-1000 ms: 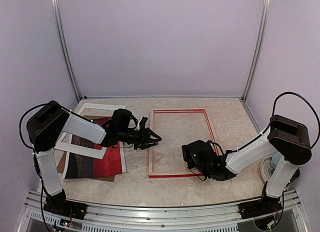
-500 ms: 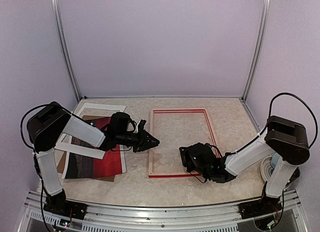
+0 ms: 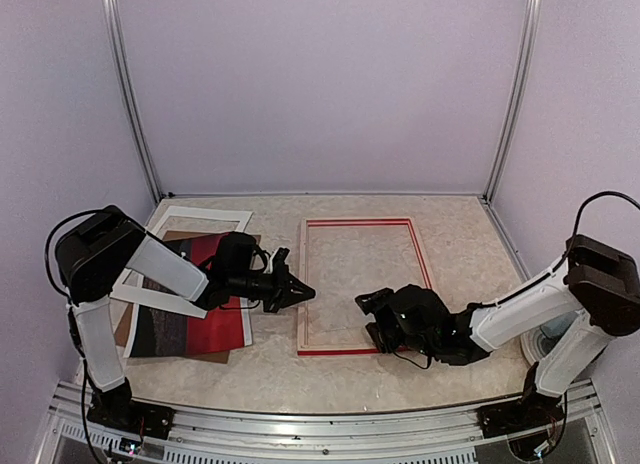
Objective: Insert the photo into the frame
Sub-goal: Pass from the right arm to the left, then pick up the glass panel.
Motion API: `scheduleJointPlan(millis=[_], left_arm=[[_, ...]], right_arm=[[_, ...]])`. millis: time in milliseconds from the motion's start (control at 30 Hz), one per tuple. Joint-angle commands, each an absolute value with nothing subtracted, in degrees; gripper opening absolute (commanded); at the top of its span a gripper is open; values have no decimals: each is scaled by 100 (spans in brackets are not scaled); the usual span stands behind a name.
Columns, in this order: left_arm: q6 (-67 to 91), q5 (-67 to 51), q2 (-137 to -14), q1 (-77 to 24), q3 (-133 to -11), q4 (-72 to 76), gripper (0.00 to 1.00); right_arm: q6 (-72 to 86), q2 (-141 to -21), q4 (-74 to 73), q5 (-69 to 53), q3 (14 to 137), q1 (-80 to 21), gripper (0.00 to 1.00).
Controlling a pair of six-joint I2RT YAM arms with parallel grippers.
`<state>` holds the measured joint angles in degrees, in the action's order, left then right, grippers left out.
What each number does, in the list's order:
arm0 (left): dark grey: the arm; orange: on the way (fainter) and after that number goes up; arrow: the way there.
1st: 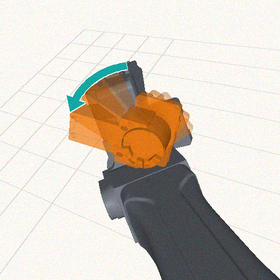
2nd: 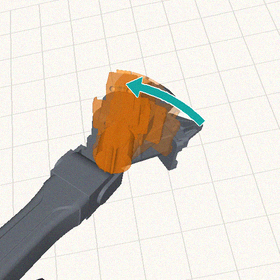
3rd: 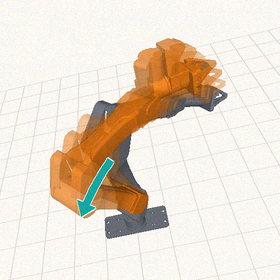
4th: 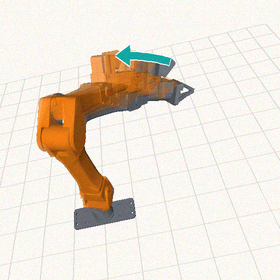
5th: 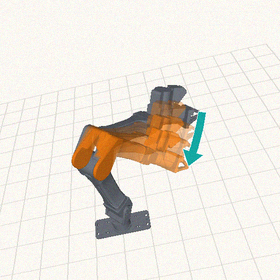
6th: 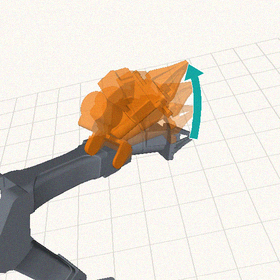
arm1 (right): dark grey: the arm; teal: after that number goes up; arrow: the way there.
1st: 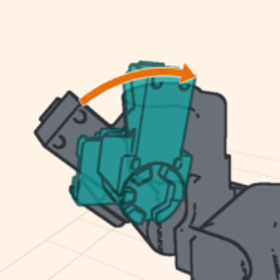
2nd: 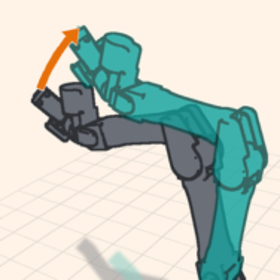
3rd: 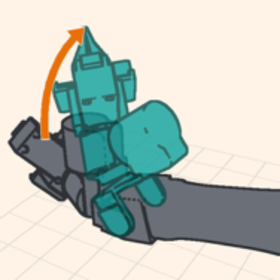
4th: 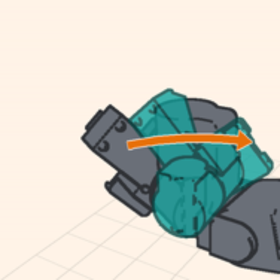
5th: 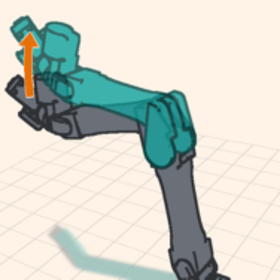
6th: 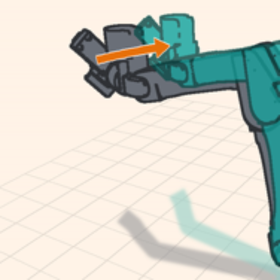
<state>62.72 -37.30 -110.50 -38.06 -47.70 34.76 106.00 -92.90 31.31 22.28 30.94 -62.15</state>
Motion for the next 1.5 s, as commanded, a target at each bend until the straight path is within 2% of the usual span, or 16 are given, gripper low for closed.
scheduleJointPlan(millis=[0,167,333,467,533,700,867,1467], left_arm=[[6243,-3848,-11154,-3747,-4751,3716,0],[6302,-3922,-11229,-3701,-4753,3808,0],[6337,-4005,-11275,-3668,-4772,3819,0],[6344,-4164,-11328,-3603,-4804,3815,0],[6318,-4257,-11352,-3582,-4816,3812,0],[6271,-4401,-11410,-3518,-4853,3785,0],[6194,-4449,-11469,-3516,-4923,3697,0],[5857,-4550,-11468,-3507,-4960,3395,0]], right_arm=[[9660,-8512,1667,1566,3137,-6275,80],[8880,-7622,860,1214,2968,-6275,83],[7463,-6547,-365,1672,3245,-6130,88],[6187,-6020,-1188,1717,3746,-5517,94],[5466,-6027,-1279,1286,3996,-5016,96],[4063,-7277,-1912,-168,5046,-3687,96],[2734,-9043,-2766,-367,6698,-3470,99],[1816,-12054,-2596,-2372,9291,-1802,94]])
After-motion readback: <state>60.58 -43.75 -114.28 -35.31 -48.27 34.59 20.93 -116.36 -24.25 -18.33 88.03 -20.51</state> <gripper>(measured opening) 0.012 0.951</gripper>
